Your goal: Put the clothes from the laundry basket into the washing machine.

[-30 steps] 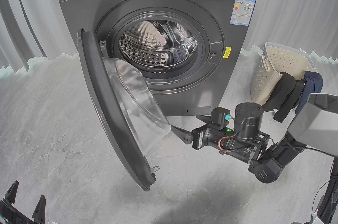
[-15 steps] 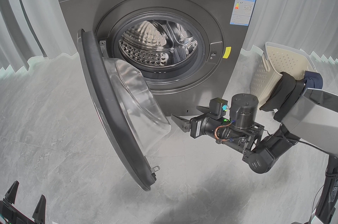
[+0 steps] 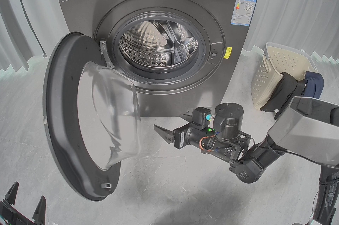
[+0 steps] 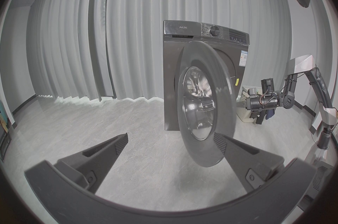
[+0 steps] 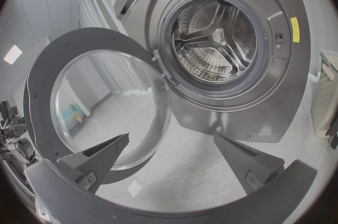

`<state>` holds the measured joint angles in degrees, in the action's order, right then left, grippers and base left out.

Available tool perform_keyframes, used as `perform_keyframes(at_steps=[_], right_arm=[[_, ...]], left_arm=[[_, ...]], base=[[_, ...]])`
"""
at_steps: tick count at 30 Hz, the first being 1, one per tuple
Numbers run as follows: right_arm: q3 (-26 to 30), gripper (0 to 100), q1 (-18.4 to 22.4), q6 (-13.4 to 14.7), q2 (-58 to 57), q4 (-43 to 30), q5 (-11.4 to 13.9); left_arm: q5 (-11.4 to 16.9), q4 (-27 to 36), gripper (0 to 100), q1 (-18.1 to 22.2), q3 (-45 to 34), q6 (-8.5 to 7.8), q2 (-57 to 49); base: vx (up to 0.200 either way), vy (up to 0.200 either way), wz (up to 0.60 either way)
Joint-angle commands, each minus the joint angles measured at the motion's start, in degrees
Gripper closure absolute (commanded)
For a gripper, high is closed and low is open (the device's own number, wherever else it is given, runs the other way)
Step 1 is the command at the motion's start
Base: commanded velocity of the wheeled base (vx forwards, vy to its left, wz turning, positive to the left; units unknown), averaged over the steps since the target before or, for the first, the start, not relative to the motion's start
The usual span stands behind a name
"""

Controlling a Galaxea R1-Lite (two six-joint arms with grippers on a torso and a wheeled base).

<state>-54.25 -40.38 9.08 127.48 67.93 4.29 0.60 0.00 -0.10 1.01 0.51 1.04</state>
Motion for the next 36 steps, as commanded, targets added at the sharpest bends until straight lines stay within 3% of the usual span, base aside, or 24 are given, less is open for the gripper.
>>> perform_keyframes(at_steps=[1,10,16,22,25,31,36], right_arm=[[-2.4,0,0.6,0.1,0.2,-0.6,0.1],[-9.7,0,-2.1,0.0,7.3,-3.0,0.1],[-17.9,0,-5.1,0.1,10.6,-6.8,0.1],[-27.7,0,-7.1,2.6,14.6,-8.6,-0.3],[-29.6,0,-7.9,3.2,15.1,-8.5,-0.7],[-30.8,0,-6.9,4.2,14.8,-9.0,-1.7],[-34.2,0,-4.4,4.1,15.3,-14.1,-2.7]], left_arm=[[0.0,0.0,0,0.0,-0.9,0.1,-1.0],[-0.1,0.0,0,0.0,-0.9,0.02,-1.0],[-0.1,0.0,0,0.0,-0.9,0.02,-1.0],[-0.1,0.0,0,0.0,-0.9,0.02,-1.0],[-0.1,0.0,0,0.0,-0.9,0.02,-1.0],[-0.1,0.0,0,0.0,-0.9,0.02,-1.0],[-0.1,0.0,0,0.0,-0.9,0.02,-1.0]], base=[[0.0,0.0,0.0],[-0.2,0.0,0.0],[0.0,0.0,0.0],[0.0,0.0,0.0],[0.0,0.0,0.0],[0.0,0.0,0.0],[0.0,0.0,0.0]])
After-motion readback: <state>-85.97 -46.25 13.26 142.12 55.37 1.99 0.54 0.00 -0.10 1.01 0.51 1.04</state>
